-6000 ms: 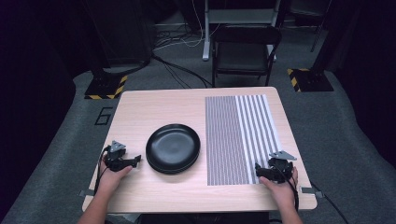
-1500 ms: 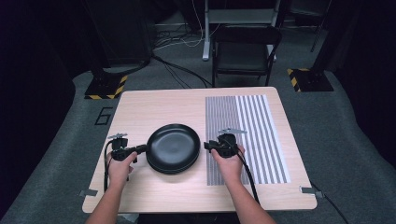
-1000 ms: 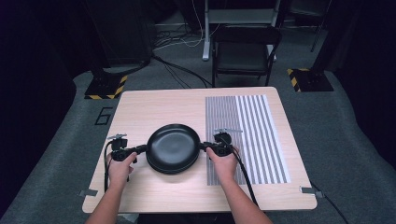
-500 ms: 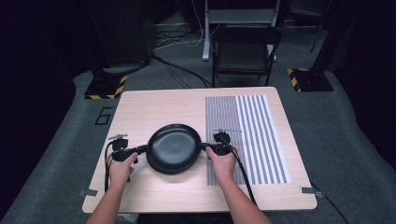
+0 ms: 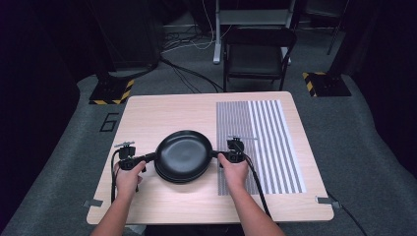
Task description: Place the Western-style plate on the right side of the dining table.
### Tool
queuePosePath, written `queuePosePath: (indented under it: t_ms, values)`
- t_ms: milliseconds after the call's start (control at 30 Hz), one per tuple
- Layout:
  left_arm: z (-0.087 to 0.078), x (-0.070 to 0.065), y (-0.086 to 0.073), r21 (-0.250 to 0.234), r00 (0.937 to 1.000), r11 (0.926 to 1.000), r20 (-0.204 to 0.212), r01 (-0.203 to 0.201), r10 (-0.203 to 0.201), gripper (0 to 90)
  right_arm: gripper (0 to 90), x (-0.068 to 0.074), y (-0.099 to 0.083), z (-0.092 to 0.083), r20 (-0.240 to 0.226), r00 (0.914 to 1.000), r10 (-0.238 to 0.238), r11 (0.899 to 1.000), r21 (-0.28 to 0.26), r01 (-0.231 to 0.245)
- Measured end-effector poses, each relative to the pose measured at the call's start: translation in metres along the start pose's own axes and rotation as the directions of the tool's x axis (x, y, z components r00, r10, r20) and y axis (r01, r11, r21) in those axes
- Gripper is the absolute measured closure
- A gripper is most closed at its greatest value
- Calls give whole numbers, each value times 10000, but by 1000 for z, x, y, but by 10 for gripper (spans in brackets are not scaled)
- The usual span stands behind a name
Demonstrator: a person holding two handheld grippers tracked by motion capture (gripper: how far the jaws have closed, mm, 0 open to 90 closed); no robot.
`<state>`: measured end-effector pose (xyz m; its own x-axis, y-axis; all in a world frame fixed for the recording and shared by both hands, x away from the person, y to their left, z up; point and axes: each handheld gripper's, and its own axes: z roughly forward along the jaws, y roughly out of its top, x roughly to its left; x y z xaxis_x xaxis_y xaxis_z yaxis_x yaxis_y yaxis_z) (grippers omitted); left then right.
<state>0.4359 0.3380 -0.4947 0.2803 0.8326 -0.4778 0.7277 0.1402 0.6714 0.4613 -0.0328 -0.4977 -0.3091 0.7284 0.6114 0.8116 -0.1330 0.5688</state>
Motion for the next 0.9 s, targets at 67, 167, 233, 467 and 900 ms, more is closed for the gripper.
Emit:
queuePosePath:
  t_ms: [67, 167, 233, 467, 900]
  values:
    - [2, 0, 0, -28, 9999, 10000, 87, 75, -75, 814, 801, -1, 2, -3, -43, 9999, 107, 9998, -138, -107]
    - [6, -2, -1, 10, 9998, 9999, 140, 111, -111, 806, 806, -2, 3, -6, -27, 9999, 171, 9995, -269, -171]
    - [8, -3, -1, 43, 9996, 9998, 189, 185, -186, 803, 809, -4, 5, -7, -30, 9998, 186, 9992, -353, -187]
    - [12, -2, -5, -176, 9966, 9971, 382, 741, -734, 792, 770, -5, 3, -8, -77, 9998, 185, 9987, -465, -188]
    - [12, -3, -6, -206, 9964, 9967, 320, 791, -784, 792, 721, -3, -18, -14, -543, 9979, 340, 9990, -269, -355]
